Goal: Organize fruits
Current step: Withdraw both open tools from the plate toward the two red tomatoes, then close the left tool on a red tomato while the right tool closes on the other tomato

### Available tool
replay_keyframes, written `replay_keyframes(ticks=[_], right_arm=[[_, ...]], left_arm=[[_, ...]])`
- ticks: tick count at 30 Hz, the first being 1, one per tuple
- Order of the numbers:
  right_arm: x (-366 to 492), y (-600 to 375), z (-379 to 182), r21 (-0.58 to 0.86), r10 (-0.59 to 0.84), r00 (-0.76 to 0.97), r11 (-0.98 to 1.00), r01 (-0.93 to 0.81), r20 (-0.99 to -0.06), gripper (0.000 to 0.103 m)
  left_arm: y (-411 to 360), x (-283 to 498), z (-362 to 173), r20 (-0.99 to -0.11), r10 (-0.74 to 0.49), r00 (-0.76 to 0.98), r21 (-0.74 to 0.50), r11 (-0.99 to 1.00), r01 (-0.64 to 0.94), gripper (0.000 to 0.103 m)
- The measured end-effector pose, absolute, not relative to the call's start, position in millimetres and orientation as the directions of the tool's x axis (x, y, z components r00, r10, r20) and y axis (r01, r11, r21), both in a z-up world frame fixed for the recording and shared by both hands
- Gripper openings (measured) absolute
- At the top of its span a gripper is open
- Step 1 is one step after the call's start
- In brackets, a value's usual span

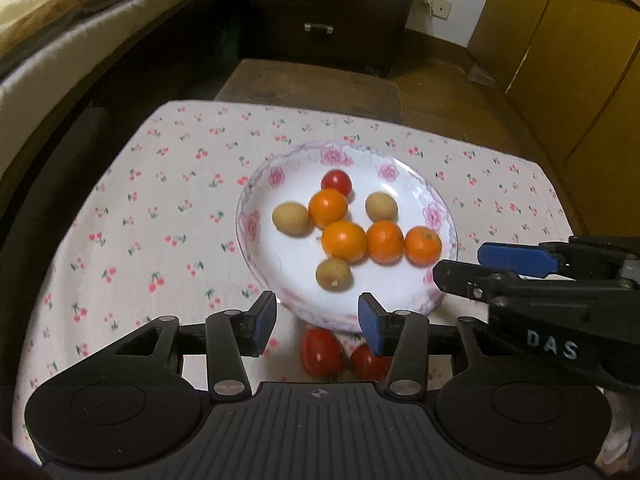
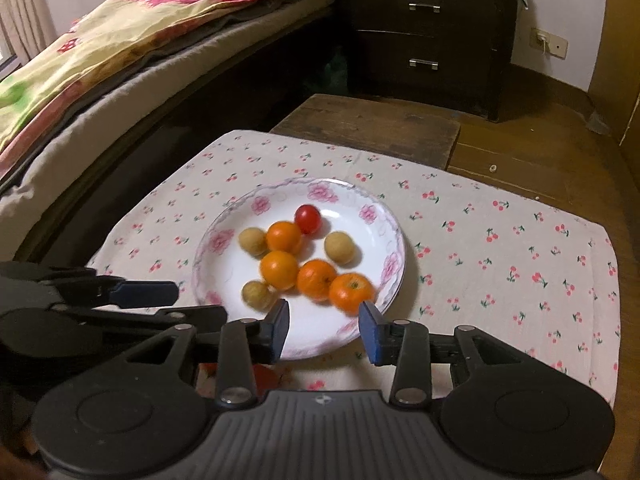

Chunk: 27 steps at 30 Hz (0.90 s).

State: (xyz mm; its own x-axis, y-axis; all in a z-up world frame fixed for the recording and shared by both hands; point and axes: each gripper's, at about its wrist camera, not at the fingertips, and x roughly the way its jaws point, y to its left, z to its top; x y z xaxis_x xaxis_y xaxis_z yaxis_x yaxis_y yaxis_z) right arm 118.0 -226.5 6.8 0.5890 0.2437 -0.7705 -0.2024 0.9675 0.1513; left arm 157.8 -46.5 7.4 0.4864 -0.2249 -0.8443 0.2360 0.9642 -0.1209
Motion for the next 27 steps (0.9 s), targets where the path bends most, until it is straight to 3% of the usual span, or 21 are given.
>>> replay_keyframes(ticks=[14, 27], right_arm=[[93.6, -223.3, 3.8, 0.162, 0.268, 0.561, 0.959, -0.231, -0.783, 0.040], [94.1, -221.4, -13.5, 0.180, 0.277, 0.515, 0.956, -0.230, -0.811, 0.040]], left_arm=[[-49.3, 154.8, -21.0, -0.882, -0.209, 0.423, -0.138, 0.971, 0.193, 0.049], [-48.3, 160.8, -33.9, -0.891, -0.184, 0.414, -0.128, 0.979, 0.159, 0.035]])
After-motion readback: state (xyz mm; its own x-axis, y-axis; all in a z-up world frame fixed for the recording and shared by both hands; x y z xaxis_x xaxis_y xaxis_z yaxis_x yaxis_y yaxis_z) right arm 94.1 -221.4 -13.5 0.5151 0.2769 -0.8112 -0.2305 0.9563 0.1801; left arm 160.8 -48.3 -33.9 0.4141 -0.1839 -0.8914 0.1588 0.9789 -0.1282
